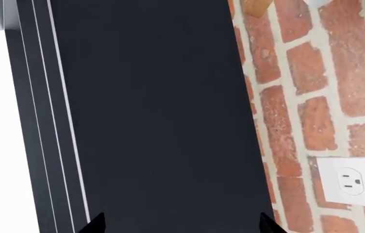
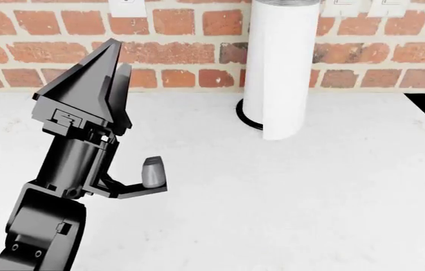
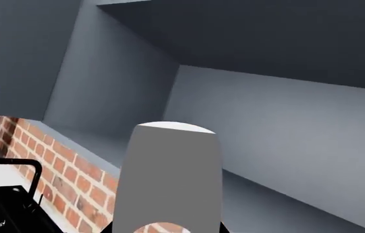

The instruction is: A wet mug is on the counter and needs to be dried. Pick it up and place it upside down in the open cabinet.

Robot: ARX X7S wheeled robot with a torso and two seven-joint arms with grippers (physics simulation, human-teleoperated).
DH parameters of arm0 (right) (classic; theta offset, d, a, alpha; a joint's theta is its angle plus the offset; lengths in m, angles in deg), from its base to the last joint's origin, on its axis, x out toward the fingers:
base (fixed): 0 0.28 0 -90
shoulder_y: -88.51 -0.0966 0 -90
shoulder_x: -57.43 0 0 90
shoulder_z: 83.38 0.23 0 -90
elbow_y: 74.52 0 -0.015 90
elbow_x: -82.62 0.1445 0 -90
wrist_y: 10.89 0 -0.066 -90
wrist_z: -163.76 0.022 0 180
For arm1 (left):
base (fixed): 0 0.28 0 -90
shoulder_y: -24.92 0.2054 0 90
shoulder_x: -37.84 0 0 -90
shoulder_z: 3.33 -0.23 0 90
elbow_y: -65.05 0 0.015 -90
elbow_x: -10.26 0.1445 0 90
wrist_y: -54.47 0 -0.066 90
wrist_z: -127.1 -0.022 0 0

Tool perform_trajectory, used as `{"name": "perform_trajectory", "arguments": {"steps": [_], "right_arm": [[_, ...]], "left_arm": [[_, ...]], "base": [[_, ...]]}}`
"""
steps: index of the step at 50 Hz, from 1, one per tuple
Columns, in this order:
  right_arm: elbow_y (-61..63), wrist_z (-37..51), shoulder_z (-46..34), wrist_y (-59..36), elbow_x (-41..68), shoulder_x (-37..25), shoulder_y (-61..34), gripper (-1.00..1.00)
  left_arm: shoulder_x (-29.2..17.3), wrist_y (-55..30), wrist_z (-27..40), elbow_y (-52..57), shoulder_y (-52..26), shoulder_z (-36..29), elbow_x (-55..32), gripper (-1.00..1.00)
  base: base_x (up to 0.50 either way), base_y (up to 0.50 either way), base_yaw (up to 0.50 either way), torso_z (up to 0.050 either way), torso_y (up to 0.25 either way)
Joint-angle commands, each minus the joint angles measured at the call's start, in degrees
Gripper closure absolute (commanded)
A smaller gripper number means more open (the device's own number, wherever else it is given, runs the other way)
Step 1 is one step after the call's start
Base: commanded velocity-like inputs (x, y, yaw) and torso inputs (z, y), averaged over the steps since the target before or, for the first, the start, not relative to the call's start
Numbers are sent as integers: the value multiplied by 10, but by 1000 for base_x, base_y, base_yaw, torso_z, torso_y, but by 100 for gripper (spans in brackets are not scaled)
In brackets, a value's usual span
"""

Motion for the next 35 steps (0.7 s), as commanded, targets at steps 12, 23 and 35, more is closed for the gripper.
{"name": "perform_trajectory", "arguments": {"steps": [12, 23, 35], "right_arm": [[-154, -123, -4, -10, -219, 59, -43, 100], [-267, -226, 137, -123, -480, 160, -45, 100], [-319, -252, 148, -136, -571, 181, -29, 100]], "left_arm": [[4, 11, 4, -10, 11, 10, -2, -100], [6, 11, 8, -12, 21, 17, -2, -100], [9, 15, 9, -16, 28, 18, 1, -100]], "base": [[0, 0, 0, 0, 0], [0, 0, 0, 0, 1], [0, 0, 0, 1, 0]]}}
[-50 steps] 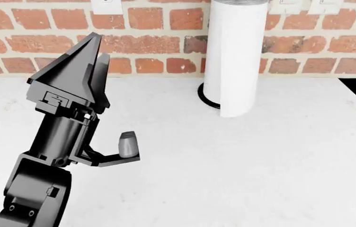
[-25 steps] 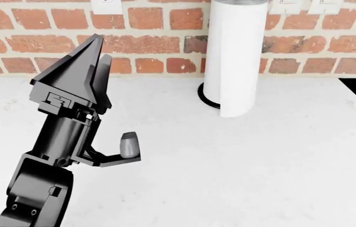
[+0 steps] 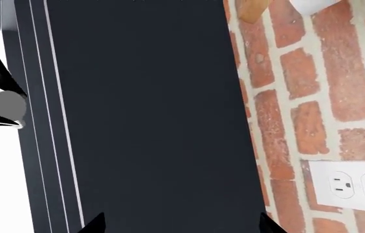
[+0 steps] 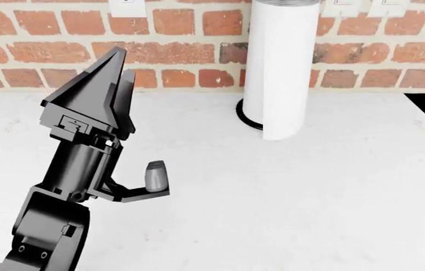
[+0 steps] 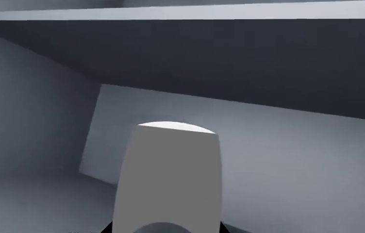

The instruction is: A wet mug is on the counter and needs to be dried. Pick it up and place it upside down in the open cabinet.

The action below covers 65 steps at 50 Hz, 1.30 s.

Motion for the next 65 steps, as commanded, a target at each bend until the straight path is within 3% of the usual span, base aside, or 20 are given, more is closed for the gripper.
{"name": "perform_trajectory", "arguments": {"steps": [1, 23, 45, 46, 65], "right_arm": [[-58, -39, 30, -26, -117, 30, 12, 100], [-103, -38, -14, 23, -174, 36, 57, 100], [-19, 35, 11, -54, -127, 4, 148, 100], [-17, 36, 11, -55, -125, 3, 150, -100], [-9, 31, 7, -57, -115, -1, 156, -100]], "left_arm": [[4, 4, 0, -3, 4, 5, 1, -100], [15, 20, 7, -21, 13, 20, -9, -100], [16, 27, 16, -20, 27, 18, 3, -100], [16, 27, 16, -20, 28, 19, 3, -100], [20, 34, 21, -31, 37, 27, 0, -100]], "base": [[0, 0, 0, 0, 0], [0, 0, 0, 0, 0], [0, 0, -1, 0, 0], [0, -3, -4, 0, 0], [-2, -2, -5, 0, 0]]}}
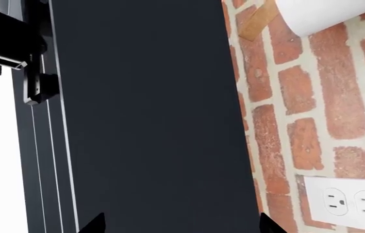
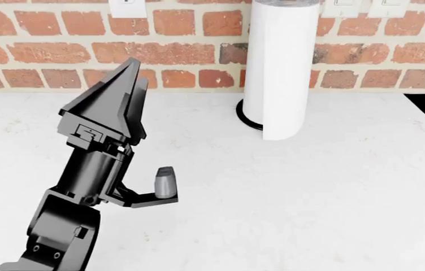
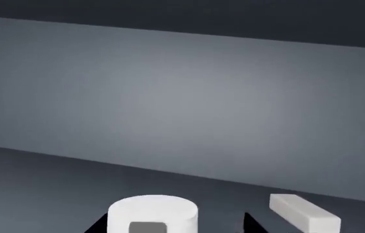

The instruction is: A wet mug is on the counter and needs to be dried. Pick it up and place it upside down in the open cabinet.

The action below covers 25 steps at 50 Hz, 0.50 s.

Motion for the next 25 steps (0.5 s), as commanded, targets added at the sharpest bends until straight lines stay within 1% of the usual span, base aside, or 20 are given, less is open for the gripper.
{"name": "perform_trajectory", "arguments": {"steps": [1, 17, 20, 25], "right_arm": [[-16, 16, -41, -17, 72, -12, 38, -100], [-7, 26, -32, -22, 84, -18, 35, -100], [3, 36, -20, -34, 95, -24, 32, -100], [47, 79, 21, -80, 140, -36, 27, -100]], "left_arm": [[2, 4, 2, -5, 5, 5, -1, -100], [4, 7, 1, -8, 7, 8, 2, -100], [4, 7, 2, -8, 10, 10, 2, -100], [2, 7, 2, -7, 13, 13, 1, -100]], "base": [[0, -3, 0, 0, 0], [0, -1, -2, 0, 0], [0, -1, -1, 0, 0], [0, 0, 0, 0, 0]]}}
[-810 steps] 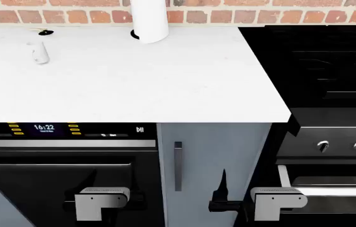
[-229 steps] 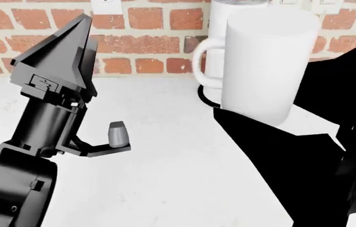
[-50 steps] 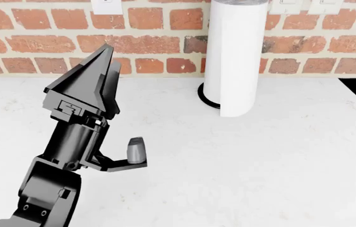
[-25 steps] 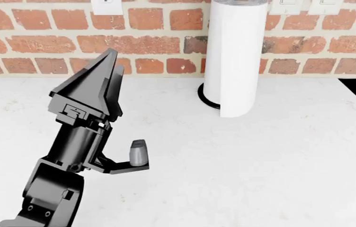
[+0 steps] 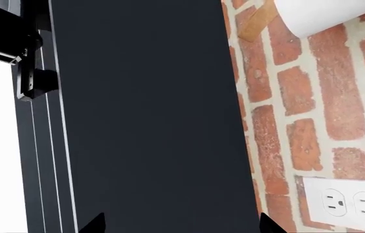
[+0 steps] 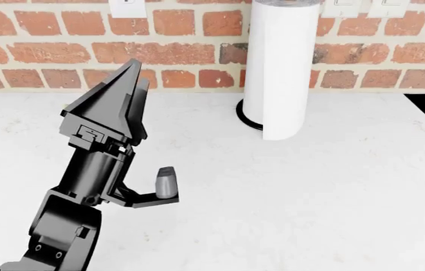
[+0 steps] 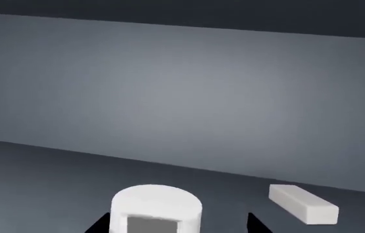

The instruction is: A wet mug is on the counter and needs to be dried. Pick it up and place it upside down in the open cabinet.

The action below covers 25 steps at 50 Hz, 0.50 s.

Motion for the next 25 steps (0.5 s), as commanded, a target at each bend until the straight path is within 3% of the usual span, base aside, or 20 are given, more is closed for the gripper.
{"name": "perform_trajectory", "arguments": {"steps": [1, 8, 17, 25], "right_arm": [[37, 63, 23, -69, 104, -20, 22, -100], [94, 186, 108, -152, 230, -28, 19, -100], [115, 387, 97, -139, 487, -72, 10, -100], [145, 460, 68, -116, 592, -104, 8, -100]], "left_arm": [[0, 1, 0, 0, 6, 5, -1, -100], [-2, -6, -3, 3, 8, 8, 4, -100], [-2, -17, -12, 5, 6, 2, 20, -100], [-3, -15, -11, 4, 10, 7, 18, -100]], "base": [[0, 0, 0, 0, 0], [0, 0, 0, 0, 0], [0, 0, 0, 0, 0], [0, 0, 0, 0, 0]]}}
